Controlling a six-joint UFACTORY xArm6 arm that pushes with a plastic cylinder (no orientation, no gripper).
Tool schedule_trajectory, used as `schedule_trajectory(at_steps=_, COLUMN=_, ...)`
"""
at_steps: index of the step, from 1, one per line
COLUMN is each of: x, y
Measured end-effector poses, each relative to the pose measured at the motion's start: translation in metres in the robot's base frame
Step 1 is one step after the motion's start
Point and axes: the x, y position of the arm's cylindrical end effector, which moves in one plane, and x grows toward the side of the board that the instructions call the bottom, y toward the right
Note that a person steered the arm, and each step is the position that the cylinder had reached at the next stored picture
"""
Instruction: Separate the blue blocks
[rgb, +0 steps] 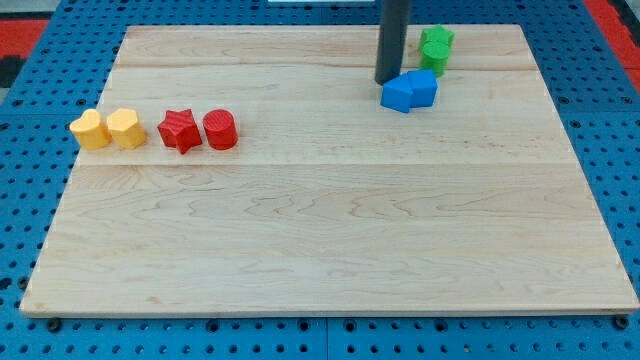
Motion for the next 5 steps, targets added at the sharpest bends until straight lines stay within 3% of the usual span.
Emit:
schedule_trajectory(at_steps=2, x=0.004, y=0.046)
schedule_trajectory(at_steps=4, x=0.078, y=0.113)
schedule_trajectory(at_steps=5, x=0.062, y=0.108)
